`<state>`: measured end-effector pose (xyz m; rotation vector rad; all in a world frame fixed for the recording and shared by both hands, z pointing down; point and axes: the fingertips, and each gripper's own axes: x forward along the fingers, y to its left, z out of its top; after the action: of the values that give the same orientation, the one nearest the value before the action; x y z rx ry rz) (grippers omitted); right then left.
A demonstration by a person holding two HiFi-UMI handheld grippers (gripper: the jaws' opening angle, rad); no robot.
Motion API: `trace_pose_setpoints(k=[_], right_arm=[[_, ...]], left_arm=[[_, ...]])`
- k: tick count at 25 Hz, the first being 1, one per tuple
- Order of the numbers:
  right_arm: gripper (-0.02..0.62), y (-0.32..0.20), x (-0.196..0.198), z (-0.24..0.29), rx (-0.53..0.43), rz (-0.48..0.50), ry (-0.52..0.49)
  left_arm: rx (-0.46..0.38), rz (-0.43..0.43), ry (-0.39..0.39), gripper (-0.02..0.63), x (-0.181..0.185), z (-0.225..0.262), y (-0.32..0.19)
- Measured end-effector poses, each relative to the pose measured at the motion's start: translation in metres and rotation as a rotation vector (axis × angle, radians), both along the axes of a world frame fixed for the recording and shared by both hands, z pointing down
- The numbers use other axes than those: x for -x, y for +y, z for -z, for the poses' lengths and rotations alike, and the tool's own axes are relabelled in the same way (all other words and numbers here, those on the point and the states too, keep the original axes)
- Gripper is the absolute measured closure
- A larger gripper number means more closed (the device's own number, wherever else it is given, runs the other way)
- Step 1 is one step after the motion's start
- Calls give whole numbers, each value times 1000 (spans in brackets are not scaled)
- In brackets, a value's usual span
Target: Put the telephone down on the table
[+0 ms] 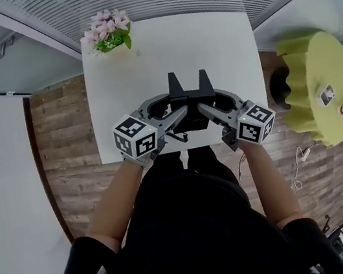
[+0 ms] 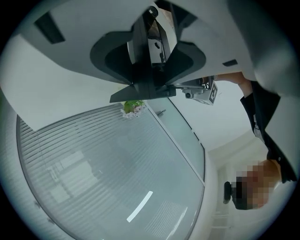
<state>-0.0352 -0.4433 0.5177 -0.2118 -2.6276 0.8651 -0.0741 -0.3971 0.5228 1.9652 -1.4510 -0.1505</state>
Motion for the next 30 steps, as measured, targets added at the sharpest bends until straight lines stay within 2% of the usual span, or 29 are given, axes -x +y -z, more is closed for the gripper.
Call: trace_pose_setpoints(k=[12,30], right_arm=[[368,-40,27,-77,117,36,126],[368,-73,68,-147,219,52,223]], left_arm=[[113,52,96,394,25,-77,-39],[222,91,185,393,63,-146,-71]])
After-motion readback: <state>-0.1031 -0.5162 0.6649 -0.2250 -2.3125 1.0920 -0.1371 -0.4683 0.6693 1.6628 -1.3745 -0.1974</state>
